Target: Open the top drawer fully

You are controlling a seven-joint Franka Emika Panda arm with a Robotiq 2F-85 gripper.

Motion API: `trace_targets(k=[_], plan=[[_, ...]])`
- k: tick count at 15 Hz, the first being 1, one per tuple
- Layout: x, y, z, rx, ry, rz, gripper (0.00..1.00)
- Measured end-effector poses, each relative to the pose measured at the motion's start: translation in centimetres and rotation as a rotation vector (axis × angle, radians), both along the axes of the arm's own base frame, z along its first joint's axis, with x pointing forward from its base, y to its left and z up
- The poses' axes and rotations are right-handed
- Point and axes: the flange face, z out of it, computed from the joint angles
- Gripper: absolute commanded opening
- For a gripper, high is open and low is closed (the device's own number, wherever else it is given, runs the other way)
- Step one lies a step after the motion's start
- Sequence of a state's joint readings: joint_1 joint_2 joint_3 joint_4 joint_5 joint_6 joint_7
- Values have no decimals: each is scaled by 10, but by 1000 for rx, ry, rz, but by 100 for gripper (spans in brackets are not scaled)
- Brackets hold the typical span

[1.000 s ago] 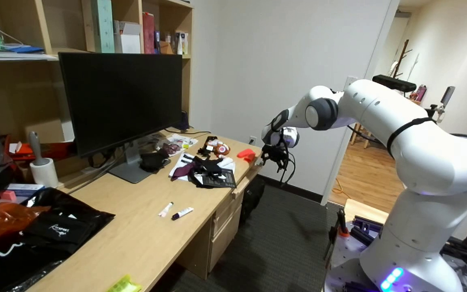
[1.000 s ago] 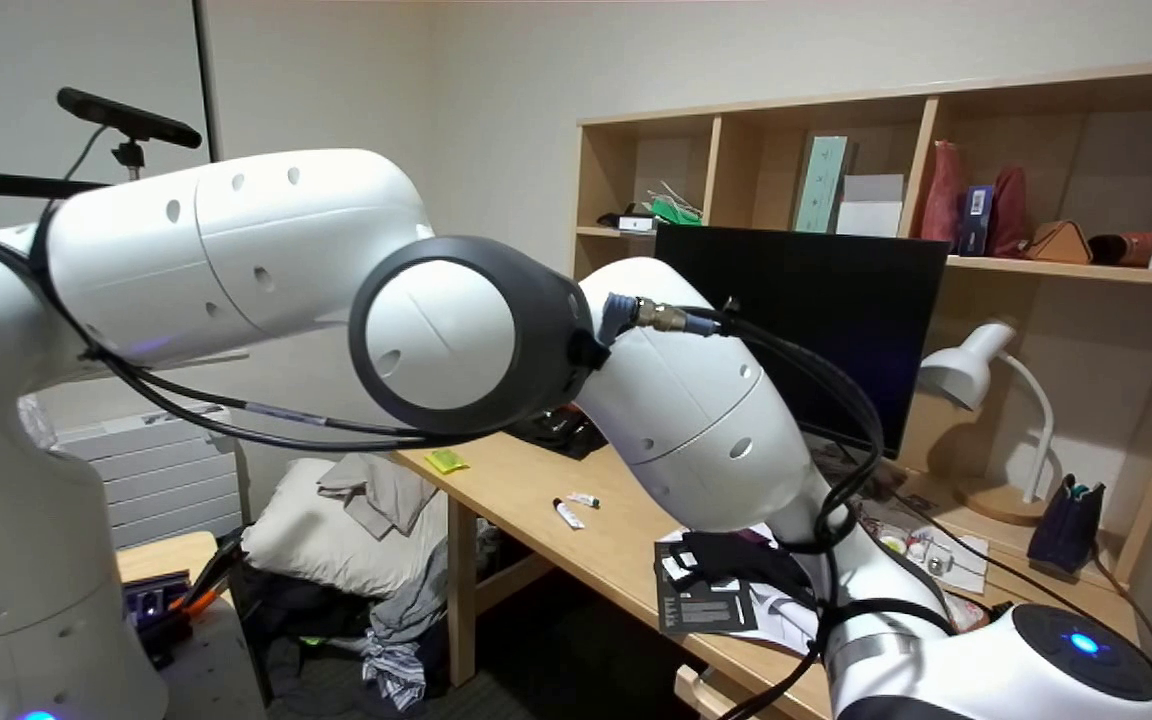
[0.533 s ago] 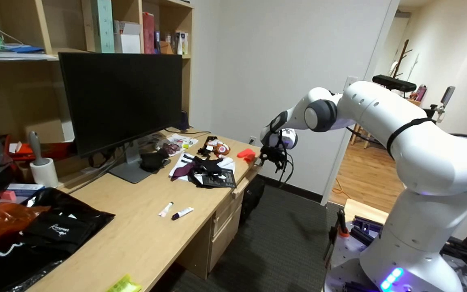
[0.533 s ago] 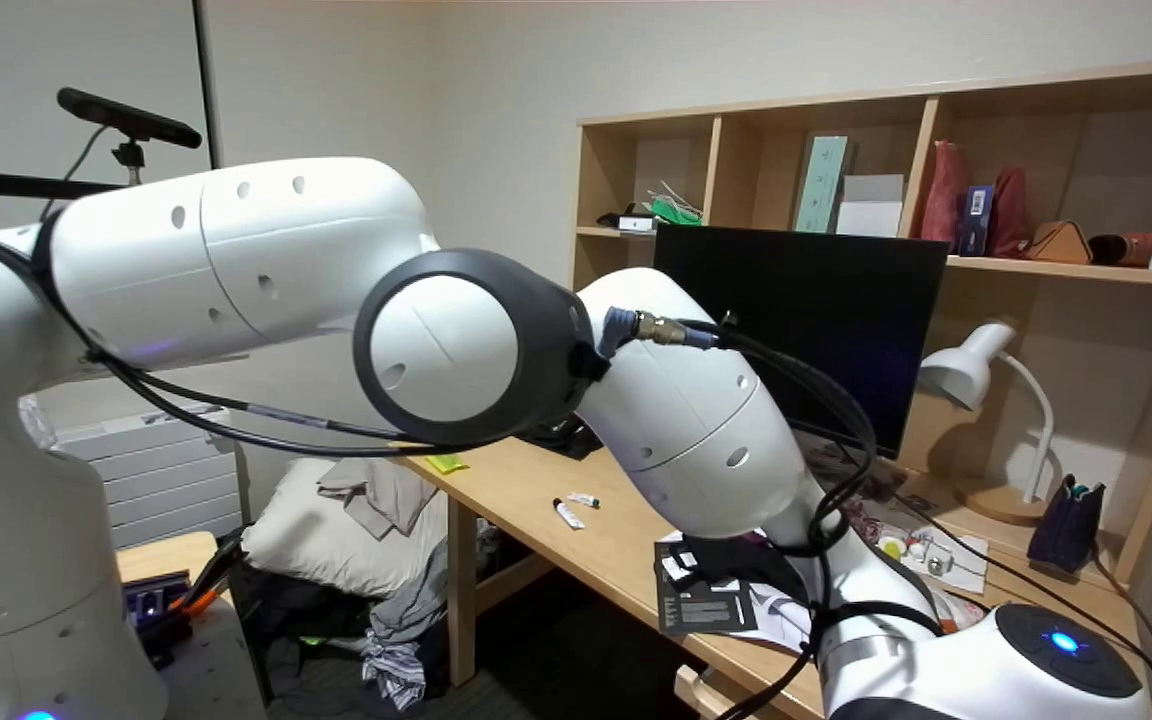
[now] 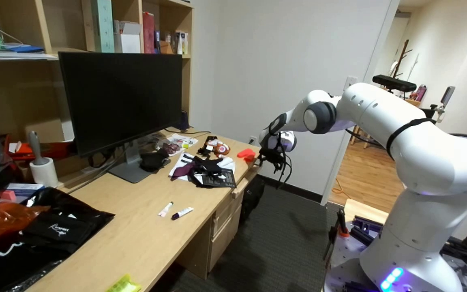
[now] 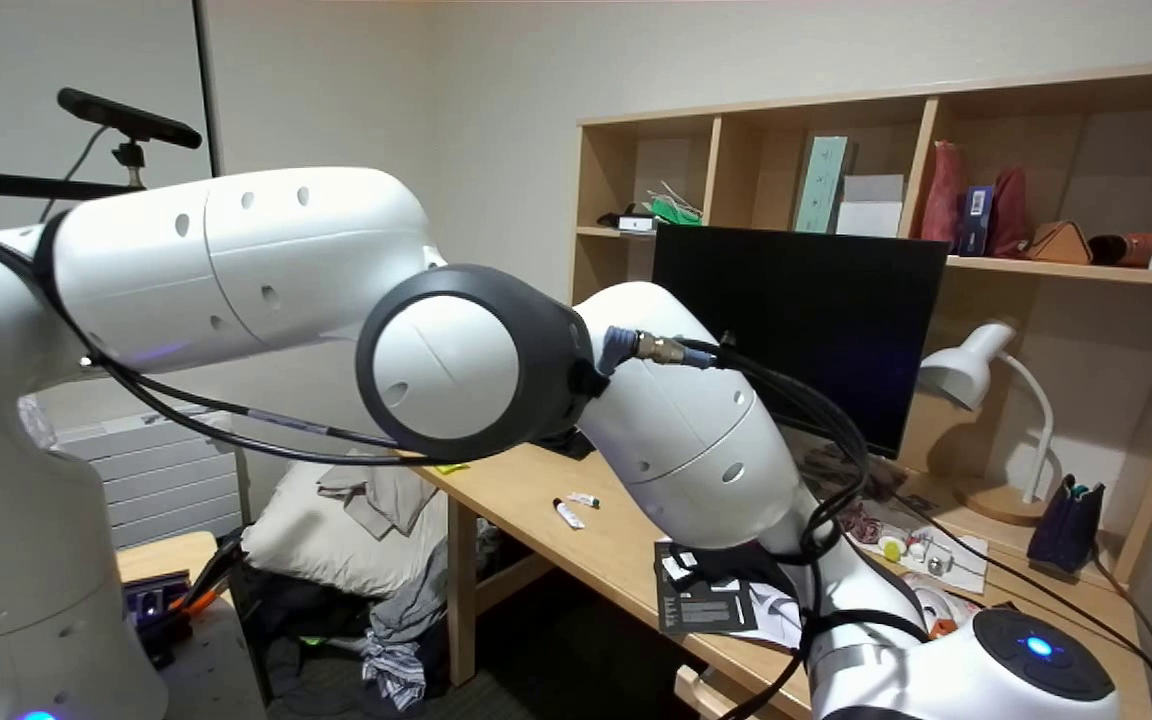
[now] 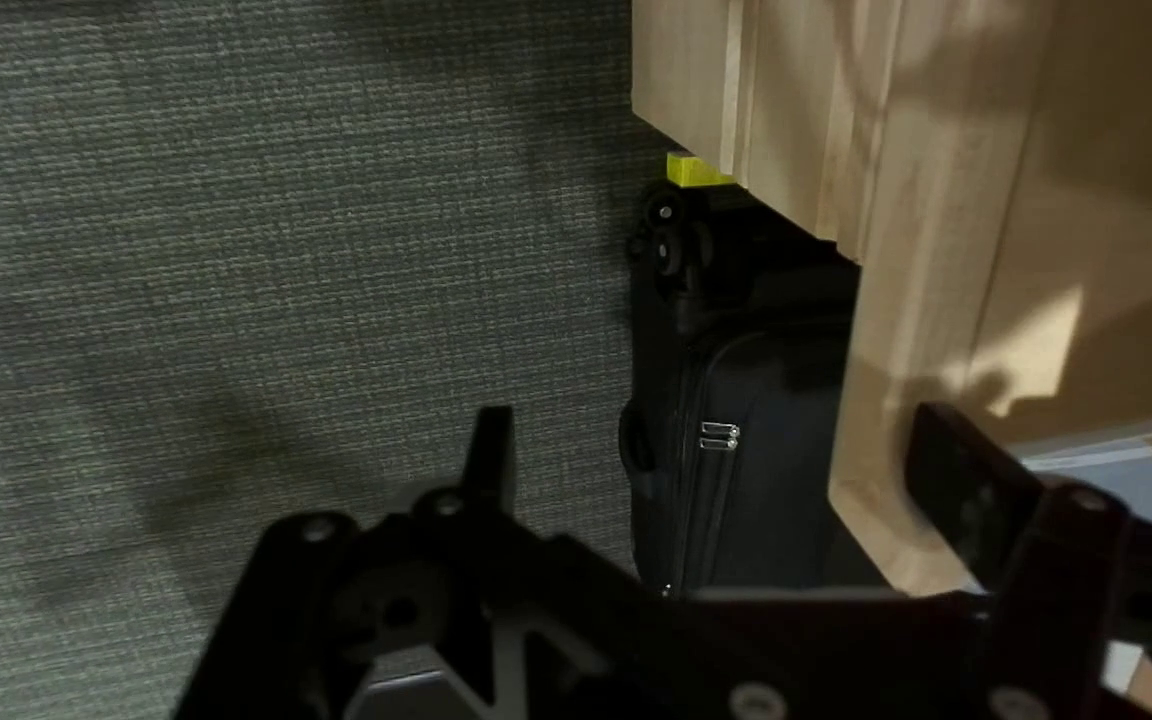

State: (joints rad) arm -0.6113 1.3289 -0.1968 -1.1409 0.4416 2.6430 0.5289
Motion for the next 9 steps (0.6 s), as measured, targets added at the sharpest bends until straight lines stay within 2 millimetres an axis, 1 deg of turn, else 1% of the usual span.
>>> trace_targets(k=[5,9], plan=[[-2,3,-4,-56,-18,51,100],[-3,2,-4,-56,-11,59,100]])
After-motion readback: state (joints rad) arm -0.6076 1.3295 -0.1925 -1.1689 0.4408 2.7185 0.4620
